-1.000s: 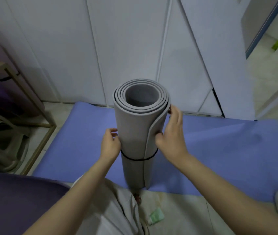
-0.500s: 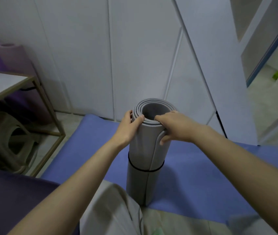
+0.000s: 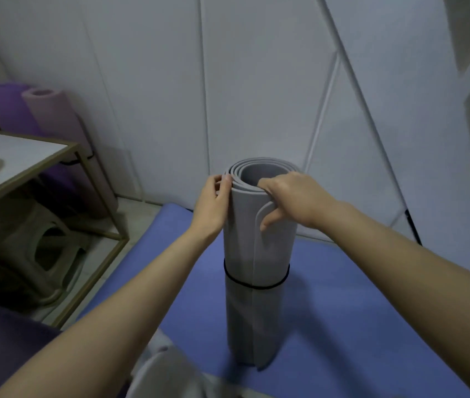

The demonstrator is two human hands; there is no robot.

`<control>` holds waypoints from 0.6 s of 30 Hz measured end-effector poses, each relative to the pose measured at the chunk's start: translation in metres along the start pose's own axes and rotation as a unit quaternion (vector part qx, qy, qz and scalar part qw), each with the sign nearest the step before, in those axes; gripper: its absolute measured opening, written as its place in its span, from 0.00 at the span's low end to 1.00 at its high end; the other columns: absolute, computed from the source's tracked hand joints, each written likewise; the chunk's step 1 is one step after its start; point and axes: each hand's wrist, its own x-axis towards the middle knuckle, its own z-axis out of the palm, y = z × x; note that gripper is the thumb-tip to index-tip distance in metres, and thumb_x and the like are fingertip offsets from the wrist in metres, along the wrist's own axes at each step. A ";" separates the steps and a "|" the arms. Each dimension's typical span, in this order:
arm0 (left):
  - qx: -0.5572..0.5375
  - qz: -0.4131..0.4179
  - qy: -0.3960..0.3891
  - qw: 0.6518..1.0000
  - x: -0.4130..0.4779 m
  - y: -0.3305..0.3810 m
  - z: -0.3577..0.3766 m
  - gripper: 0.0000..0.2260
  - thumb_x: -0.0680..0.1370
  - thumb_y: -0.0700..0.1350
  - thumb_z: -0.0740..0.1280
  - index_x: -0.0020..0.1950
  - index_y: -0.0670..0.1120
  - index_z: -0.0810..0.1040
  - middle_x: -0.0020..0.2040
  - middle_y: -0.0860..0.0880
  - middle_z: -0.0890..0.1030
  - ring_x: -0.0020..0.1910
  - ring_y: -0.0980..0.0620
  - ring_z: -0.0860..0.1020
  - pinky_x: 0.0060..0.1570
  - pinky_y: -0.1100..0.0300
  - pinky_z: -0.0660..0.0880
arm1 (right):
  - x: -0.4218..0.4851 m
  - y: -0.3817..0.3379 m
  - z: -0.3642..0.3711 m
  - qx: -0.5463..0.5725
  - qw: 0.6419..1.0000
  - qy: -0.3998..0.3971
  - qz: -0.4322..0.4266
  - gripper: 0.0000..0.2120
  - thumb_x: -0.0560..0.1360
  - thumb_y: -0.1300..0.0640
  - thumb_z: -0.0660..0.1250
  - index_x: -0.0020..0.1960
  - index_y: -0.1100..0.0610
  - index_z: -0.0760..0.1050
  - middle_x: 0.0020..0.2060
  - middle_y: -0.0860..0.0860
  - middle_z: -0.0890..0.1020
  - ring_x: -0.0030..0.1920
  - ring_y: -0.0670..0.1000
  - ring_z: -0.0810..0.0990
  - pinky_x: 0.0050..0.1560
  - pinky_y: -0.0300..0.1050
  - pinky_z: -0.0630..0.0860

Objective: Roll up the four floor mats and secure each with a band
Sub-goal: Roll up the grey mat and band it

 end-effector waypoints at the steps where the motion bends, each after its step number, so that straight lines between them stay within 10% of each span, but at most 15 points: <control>1: 0.001 0.008 0.033 0.999 0.016 0.001 -0.002 0.13 0.83 0.53 0.53 0.56 0.47 0.72 0.45 0.55 0.76 0.44 0.59 0.74 0.44 0.62 0.72 | 0.018 0.005 -0.002 0.000 1.000 0.010 -0.014 0.29 0.62 0.39 0.75 0.41 0.57 0.62 0.34 0.48 0.71 0.40 0.56 0.74 0.37 0.46 0.56; 7: 0.047 0.080 0.149 0.985 0.105 -0.011 -0.013 0.16 0.83 0.51 0.51 0.64 0.45 0.70 0.60 0.46 0.76 0.59 0.50 0.75 0.59 0.56 0.71 | 0.122 0.041 -0.001 0.023 0.996 0.051 -0.067 0.26 0.63 0.42 0.76 0.42 0.57 0.64 0.35 0.50 0.71 0.43 0.56 0.74 0.41 0.46 0.56; 18: 0.487 0.145 0.063 0.859 0.174 -0.016 -0.117 0.30 0.76 0.43 0.67 0.75 0.43 0.59 0.66 0.42 0.70 0.65 0.43 0.68 0.64 0.51 0.62 | 0.247 0.027 0.006 0.052 0.994 0.067 -0.073 0.22 0.68 0.46 0.73 0.51 0.57 0.68 0.44 0.50 0.73 0.50 0.54 0.71 0.52 0.45 0.60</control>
